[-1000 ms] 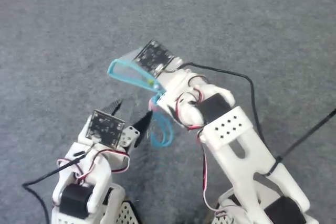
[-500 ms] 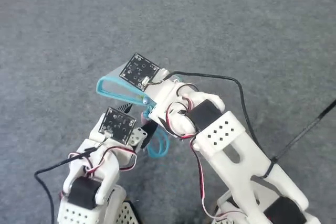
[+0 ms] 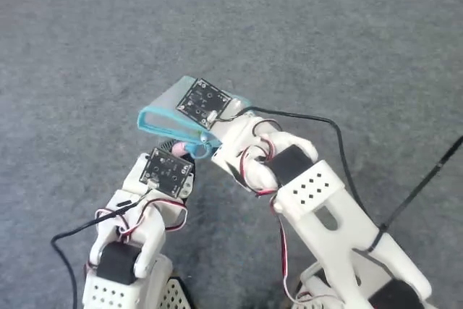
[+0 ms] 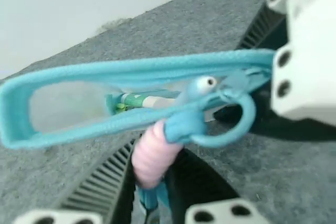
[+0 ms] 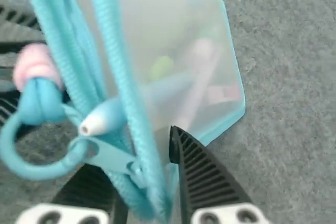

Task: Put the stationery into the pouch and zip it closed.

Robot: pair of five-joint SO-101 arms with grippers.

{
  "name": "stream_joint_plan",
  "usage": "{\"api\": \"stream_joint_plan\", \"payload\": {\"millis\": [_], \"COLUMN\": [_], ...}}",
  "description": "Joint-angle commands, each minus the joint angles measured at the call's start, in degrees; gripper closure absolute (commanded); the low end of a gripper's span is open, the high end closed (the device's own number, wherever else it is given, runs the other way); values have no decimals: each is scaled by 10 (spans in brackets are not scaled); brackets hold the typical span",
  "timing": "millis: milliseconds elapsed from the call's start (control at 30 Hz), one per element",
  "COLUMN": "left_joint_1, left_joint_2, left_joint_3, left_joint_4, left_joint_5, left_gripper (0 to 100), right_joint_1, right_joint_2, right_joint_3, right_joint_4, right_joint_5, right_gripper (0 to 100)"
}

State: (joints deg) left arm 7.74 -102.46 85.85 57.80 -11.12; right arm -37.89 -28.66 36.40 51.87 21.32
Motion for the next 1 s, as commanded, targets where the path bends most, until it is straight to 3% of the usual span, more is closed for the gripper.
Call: {"api": "stream_joint_plan", "payload": {"millis": [0, 967], "left_joint_1": [-42, -179], "left_joint_2": [6, 7], "left_joint_3": [-37, -76], "left_joint_4": [-11, -12], "left_joint_5": [-6, -6], "left_gripper": [989, 990], "right_joint_1": [58, 105], "right_joint_2": [0, 0], "right_joint_3": [29, 107], "right_joint_4": [-16, -64], "right_joint_5": [21, 43], "right_gripper": [992, 993]}}
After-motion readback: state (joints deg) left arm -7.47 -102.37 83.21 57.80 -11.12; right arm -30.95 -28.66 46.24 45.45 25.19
